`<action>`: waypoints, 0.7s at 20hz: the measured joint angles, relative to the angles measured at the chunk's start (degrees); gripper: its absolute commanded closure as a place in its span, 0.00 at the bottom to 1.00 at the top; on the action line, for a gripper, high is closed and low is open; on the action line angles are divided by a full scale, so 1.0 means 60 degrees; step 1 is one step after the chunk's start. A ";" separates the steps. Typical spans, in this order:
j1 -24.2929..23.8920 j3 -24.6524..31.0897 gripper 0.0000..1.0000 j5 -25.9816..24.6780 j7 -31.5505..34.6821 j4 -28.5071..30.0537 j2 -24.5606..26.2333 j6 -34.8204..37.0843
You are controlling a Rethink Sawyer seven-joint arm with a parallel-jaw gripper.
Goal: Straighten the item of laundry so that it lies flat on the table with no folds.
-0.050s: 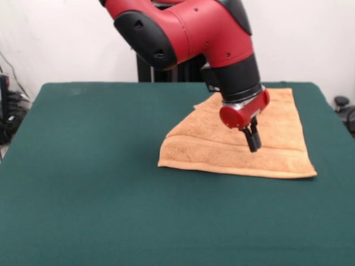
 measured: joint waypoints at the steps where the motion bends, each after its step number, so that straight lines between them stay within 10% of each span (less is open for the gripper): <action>1: 0.0050 -0.0001 1.00 -0.0006 0.0000 0.0000 0.0004 -0.0007; 14: 0.0421 -0.0002 1.00 -0.0282 0.0000 -0.0003 0.0067 -0.1194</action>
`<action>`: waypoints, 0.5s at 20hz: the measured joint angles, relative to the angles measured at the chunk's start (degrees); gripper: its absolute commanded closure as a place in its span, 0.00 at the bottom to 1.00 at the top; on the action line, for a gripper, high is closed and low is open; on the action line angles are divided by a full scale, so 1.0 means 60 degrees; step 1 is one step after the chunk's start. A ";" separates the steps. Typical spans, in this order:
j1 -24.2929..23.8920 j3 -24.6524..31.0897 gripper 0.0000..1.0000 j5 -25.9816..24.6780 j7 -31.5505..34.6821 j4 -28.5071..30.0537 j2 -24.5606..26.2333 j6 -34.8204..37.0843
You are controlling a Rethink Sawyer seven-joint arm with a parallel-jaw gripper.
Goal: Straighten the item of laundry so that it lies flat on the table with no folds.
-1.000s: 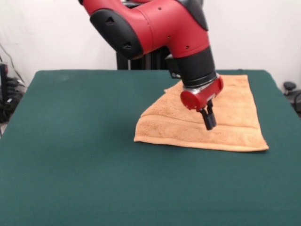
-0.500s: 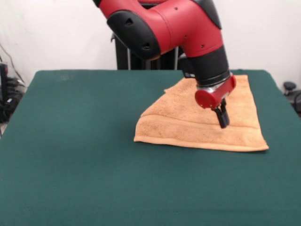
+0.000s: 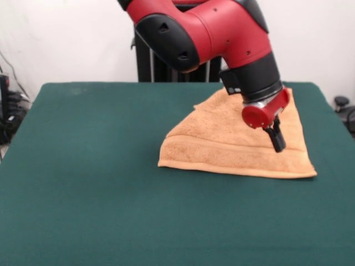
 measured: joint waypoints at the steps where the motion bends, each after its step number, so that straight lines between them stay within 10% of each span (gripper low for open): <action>1: 0.0005 0.0001 1.00 -0.0020 0.0000 -0.0001 0.0000 -0.0076; 10: 0.0265 -0.0074 1.00 -0.0327 0.0000 -0.0051 0.0001 -0.0469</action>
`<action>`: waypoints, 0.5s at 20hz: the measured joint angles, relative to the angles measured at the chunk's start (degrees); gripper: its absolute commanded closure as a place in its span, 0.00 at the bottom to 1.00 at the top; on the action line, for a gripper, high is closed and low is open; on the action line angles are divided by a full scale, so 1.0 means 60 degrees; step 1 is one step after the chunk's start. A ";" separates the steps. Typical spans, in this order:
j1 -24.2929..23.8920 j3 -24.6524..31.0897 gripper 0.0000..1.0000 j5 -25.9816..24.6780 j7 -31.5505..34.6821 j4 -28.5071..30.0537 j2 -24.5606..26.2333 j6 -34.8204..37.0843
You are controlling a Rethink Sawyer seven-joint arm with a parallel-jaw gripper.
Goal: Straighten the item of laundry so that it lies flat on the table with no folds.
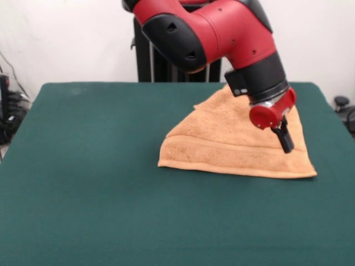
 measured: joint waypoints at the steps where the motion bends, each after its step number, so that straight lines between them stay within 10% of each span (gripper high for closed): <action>1: 0.0054 -0.0022 1.00 -0.0020 0.0000 0.0000 0.0003 0.0000; 10: 0.0620 -0.0586 1.00 -0.0051 0.0000 -0.0345 0.0169 -0.0002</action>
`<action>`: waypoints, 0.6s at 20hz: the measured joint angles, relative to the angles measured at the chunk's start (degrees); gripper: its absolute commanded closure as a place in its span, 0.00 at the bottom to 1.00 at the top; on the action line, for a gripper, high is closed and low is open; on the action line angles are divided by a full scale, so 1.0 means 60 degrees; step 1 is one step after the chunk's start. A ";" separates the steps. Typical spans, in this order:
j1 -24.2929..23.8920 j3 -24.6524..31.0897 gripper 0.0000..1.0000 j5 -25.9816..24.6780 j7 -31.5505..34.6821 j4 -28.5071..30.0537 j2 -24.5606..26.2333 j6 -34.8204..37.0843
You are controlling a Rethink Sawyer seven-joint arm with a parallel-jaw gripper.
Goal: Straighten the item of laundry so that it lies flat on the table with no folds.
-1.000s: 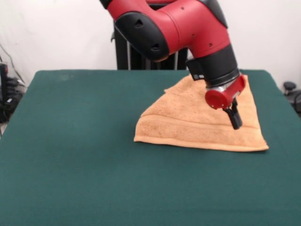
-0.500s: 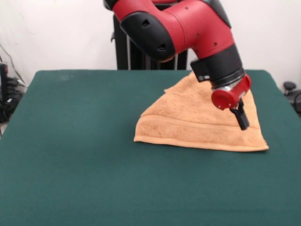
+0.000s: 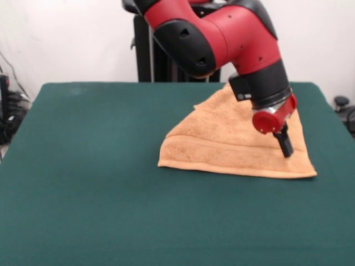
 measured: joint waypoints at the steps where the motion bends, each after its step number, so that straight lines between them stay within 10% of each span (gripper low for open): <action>1: 0.0048 -0.0055 1.00 -0.0004 0.0000 -0.0057 0.0049 0.0002; 12: 0.0273 -0.0413 1.00 -0.0020 0.0000 -0.0364 0.0339 -0.0026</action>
